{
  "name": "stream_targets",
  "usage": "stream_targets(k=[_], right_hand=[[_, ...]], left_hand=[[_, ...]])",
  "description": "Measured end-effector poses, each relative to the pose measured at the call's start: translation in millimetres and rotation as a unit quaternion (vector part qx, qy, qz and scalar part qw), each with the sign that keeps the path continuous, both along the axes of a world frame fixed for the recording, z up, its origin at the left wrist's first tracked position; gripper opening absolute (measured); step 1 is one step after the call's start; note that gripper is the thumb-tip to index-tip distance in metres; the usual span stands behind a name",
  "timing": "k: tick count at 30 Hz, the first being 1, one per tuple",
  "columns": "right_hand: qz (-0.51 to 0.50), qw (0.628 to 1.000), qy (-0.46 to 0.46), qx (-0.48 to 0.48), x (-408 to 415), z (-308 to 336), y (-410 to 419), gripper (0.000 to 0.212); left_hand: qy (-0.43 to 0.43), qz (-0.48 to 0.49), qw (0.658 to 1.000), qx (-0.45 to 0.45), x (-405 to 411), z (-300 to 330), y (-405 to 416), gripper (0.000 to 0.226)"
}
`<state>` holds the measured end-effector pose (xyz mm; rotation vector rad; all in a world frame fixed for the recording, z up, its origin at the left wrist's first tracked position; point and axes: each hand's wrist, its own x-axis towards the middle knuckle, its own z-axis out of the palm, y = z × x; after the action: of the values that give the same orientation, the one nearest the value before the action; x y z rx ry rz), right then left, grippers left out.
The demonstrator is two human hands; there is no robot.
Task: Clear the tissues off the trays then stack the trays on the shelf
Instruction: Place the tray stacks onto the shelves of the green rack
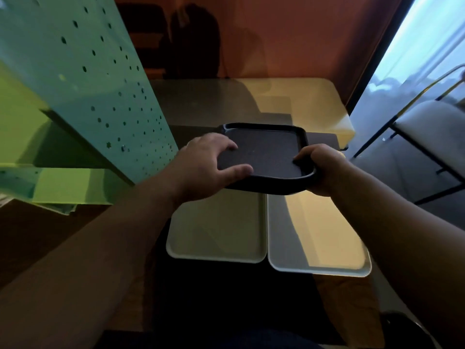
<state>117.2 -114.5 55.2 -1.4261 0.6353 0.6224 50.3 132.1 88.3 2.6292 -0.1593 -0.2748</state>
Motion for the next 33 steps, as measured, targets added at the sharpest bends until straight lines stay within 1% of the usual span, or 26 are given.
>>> stream_targets(k=[1, 2, 4, 5, 6, 8, 10, 12, 13, 14, 15, 16, 17, 18, 19, 20, 21, 22, 23, 24, 25, 26, 28, 30, 31, 33], right_hand=[[0.01, 1.0, -0.004, 0.001, -2, 8, -4, 0.015], [0.017, 1.0, -0.008, -0.001, -4, 16, -7, 0.013], [0.033, 0.999, -0.017, -0.013, -7, 30, -15, 0.019], [0.035, 0.999, -0.016, -0.015, -8, 35, -19, 0.025], [0.04, 0.999, -0.014, -0.015, -9, 41, -21, 0.025], [0.043, 0.999, -0.019, -0.008, -12, 52, -27, 0.012], [0.046, 0.999, -0.012, 0.0, -17, 68, -33, 0.009], [0.064, 0.998, 0.016, 0.011, -25, 87, -41, 0.019], [0.083, 0.996, 0.014, -0.009, -27, 97, -44, 0.028], [0.107, 0.992, -0.014, -0.067, -29, 108, -47, 0.035], [0.122, 0.983, -0.056, -0.122, -31, 119, -48, 0.038], [0.13, 0.963, -0.141, -0.191, -36, 134, -49, 0.037], [0.129, 0.934, -0.233, -0.236, -41, 150, -47, 0.035], [0.128, 0.913, -0.305, -0.239, -50, 171, -43, 0.03], [0.161, 0.879, -0.379, -0.239, -60, 190, -40, 0.023], [0.217, 0.842, -0.438, -0.228, -74, 210, -36, 0.02], [0.302, 0.789, -0.477, -0.242, -89, 228, -30, 0.024], [0.387, 0.729, -0.492, -0.277, -100, 242, -19, 0.034], [0.454, 0.659, -0.498, -0.334, -113, 251, -8, 0.042], [0.492, 0.591, -0.489, -0.412, -119, 252, 3, 0.042], [0.495, 0.551, -0.476, -0.474, -122, 253, 15, 0.038], [0.478, 0.537, -0.475, -0.508, -124, 253, 26, 0.036], [0.445, 0.521, -0.491, -0.537, -127, 258, 47, 0.039], [0.437, 0.502, -0.498, -0.556, -144, 284, 70, 0.043], [0.44, 0.501, -0.494, -0.558, -156, 299, 80, 0.042], [0.437, 0.511, -0.515, -0.532, -182, 326, 96, 0.038]], left_hand=[[-0.012, -0.056, 0.998, 0.002, -6, 4, -1, 0.069], [-0.038, -0.101, 0.994, 0.031, -12, 9, -4, 0.064], [-0.139, -0.147, 0.973, 0.109, -18, 8, -8, 0.047], [-0.191, -0.148, 0.961, 0.133, -21, 9, -11, 0.036], [-0.232, -0.139, 0.952, 0.145, -24, 9, -15, 0.025], [-0.296, -0.112, 0.937, 0.148, -30, 15, -21, 0.014], [-0.343, -0.086, 0.925, 0.141, -34, 25, -26, 0.016], [-0.375, -0.064, 0.917, 0.122, -37, 41, -31, 0.021], [-0.386, -0.057, 0.914, 0.114, -38, 51, -34, 0.023], [-0.39, -0.051, 0.913, 0.107, -39, 61, -38, 0.024], [-0.39, -0.045, 0.914, 0.102, -40, 72, -41, 0.026], [-0.387, -0.041, 0.916, 0.098, -44, 83, -43, 0.027], [-0.383, -0.039, 0.918, 0.096, -48, 94, -44, 0.03], [-0.376, -0.039, 0.921, 0.096, -53, 105, -44, 0.034], [-0.37, -0.04, 0.923, 0.097, -59, 116, -43, 0.038], [-0.363, -0.04, 0.926, 0.099, -65, 127, -42, 0.042], [-0.358, -0.04, 0.927, 0.1, -70, 137, -41, 0.045], [-0.357, -0.04, 0.928, 0.099, -75, 149, -38, 0.046], [-0.354, -0.041, 0.93, 0.095, -81, 161, -35, 0.048], [-0.348, -0.043, 0.932, 0.09, -87, 172, -31, 0.049], [-0.339, -0.046, 0.935, 0.088, -93, 184, -26, 0.051], [-0.33, -0.049, 0.939, 0.086, -100, 195, -20, 0.053], [-0.313, -0.055, 0.945, 0.081, -113, 216, -4, 0.054], [-0.302, -0.057, 0.949, 0.072, -128, 235, 15, 0.053], [-0.301, -0.058, 0.949, 0.067, -135, 245, 25, 0.052], [-0.303, -0.054, 0.949, 0.065, -149, 264, 44, 0.053]])
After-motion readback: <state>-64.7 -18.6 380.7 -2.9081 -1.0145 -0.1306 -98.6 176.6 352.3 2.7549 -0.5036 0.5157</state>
